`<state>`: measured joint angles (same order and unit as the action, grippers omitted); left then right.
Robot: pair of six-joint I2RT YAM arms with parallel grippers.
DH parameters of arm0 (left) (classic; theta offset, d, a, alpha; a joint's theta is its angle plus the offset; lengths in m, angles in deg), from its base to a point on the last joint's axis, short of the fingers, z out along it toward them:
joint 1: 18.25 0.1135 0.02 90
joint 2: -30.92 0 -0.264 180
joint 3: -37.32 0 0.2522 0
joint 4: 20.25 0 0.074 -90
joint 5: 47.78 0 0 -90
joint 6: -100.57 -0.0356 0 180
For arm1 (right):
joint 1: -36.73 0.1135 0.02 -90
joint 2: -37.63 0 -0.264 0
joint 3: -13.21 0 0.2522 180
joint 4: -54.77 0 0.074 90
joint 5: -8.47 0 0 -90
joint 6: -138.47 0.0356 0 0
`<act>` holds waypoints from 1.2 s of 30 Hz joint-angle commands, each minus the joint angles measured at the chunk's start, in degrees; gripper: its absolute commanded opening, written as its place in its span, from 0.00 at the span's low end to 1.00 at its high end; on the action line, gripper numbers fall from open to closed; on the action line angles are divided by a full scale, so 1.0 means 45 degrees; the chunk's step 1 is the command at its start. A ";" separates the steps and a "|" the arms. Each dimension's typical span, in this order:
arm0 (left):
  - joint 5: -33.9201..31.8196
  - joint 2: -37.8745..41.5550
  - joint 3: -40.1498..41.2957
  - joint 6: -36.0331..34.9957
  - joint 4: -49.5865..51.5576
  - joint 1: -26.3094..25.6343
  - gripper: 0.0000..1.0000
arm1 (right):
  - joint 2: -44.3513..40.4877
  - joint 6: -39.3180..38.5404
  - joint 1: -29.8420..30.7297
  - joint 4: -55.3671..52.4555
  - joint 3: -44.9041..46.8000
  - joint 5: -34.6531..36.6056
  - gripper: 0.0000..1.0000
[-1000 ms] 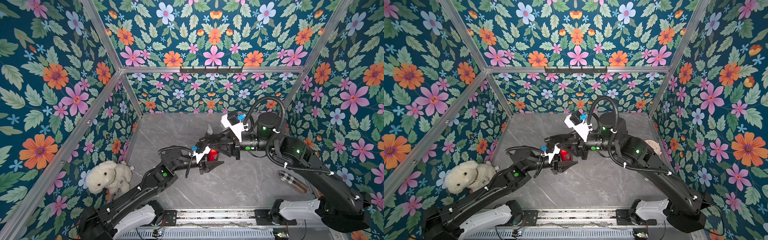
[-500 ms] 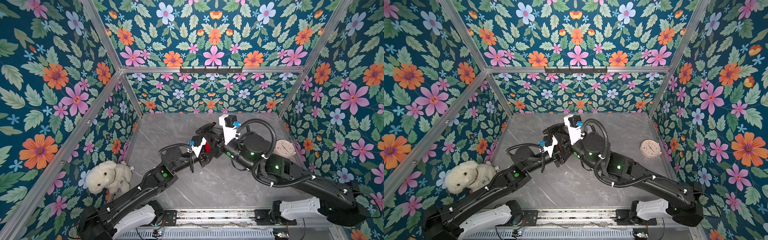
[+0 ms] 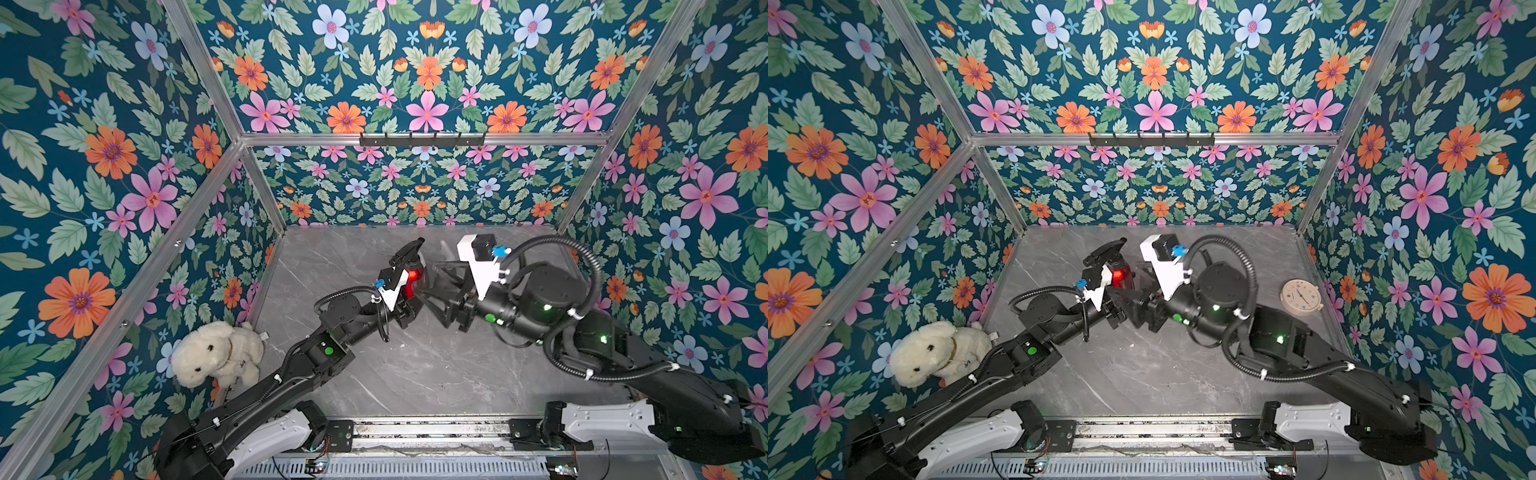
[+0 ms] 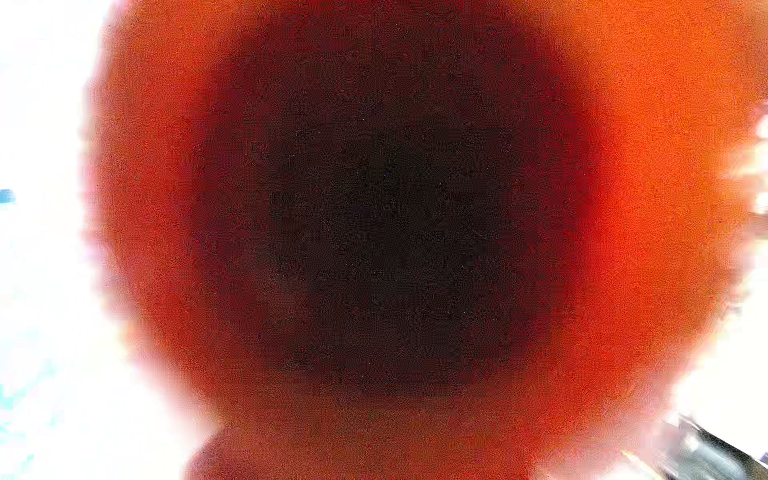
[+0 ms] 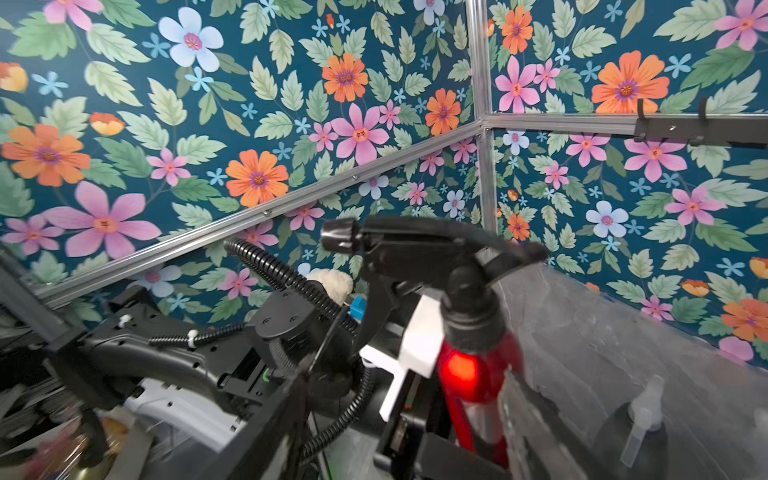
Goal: Attach spray nozzles to spray bottles
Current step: Screw the spray nozzle on the spray bottle.
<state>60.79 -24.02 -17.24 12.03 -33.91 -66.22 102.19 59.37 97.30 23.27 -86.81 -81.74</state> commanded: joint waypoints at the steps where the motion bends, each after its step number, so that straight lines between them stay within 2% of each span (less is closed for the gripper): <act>1: 0.3037 -0.0012 -0.0039 0.0369 -0.0831 0.0195 0.00 | 0.0117 -0.0326 -0.1548 -0.1690 -0.0412 -0.4667 0.75; 4: 0.4350 -0.0191 -0.0177 0.0761 -0.0997 0.0404 0.00 | 0.0559 -0.0694 -0.2660 -0.2185 -0.0889 -0.6384 0.76; 10: 0.6158 -0.0648 -0.0449 0.1338 -0.1139 0.0659 0.00 | 0.1224 -0.1188 -0.2673 -0.2114 -0.1416 -0.7164 0.76; 12: 0.6486 -0.0936 -0.0614 0.1316 -0.0935 0.0664 0.00 | 0.1455 -0.1045 -0.2668 -0.1876 -0.1519 -0.7440 0.70; 15: 0.6348 -0.1155 -0.0681 0.1280 -0.0801 0.0661 0.00 | 0.1769 -0.0898 -0.2666 -0.1724 -0.1632 -0.7591 0.53; 17: 0.6361 -0.1218 -0.0722 0.1264 -0.0751 0.0659 0.00 | 0.1827 -0.0861 -0.2673 -0.1609 -0.1553 -0.7344 0.46; 20: 0.5639 -0.1253 -0.0804 0.1083 -0.0411 0.0674 0.00 | 0.1620 -0.0409 -0.2604 -0.0754 -0.0928 -0.6830 0.35; 22: 0.4630 -0.1179 -0.0742 0.1104 -0.0470 0.0660 0.00 | 0.1389 -0.0001 -0.2223 0.0144 -0.0109 -0.5704 0.27; 26: 0.2707 -0.1144 -0.0601 0.1171 -0.0843 0.0642 0.00 | 0.1212 0.0396 -0.1082 0.1439 0.1119 -0.3055 0.19; 29: 0.1938 -0.1188 -0.0554 0.1292 -0.0865 0.0639 0.00 | 0.1143 0.0745 -0.0910 0.2430 0.1899 -0.2246 0.12; 30: 0.1856 -0.1183 -0.0518 0.1350 -0.0907 0.0654 0.12 | 0.1157 0.0712 -0.0910 0.2463 0.1941 -0.2204 0.11; 31: 0.1848 -0.1169 -0.0443 0.1354 -0.0955 0.0642 0.30 | 0.1167 0.0599 -0.0905 0.2481 0.1961 -0.2181 0.11; 33: 0.1812 -0.1105 -0.0286 0.1434 -0.1143 0.0654 0.57 | 0.1143 0.0482 -0.0915 0.2578 0.2014 -0.2171 0.10; 35: 0.1744 -0.1060 -0.0193 0.1449 -0.1172 0.0641 0.71 | 0.1095 0.0338 -0.0923 0.2667 0.2054 -0.2131 0.09; 36: 0.1668 -0.1024 -0.0158 0.1454 -0.1169 0.0654 0.81 | 0.1047 0.0330 -0.0932 0.2744 0.2129 -0.2086 0.09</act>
<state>72.92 -28.82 -17.92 17.66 -36.12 -63.37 106.95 59.06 92.49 37.22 -77.70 -87.05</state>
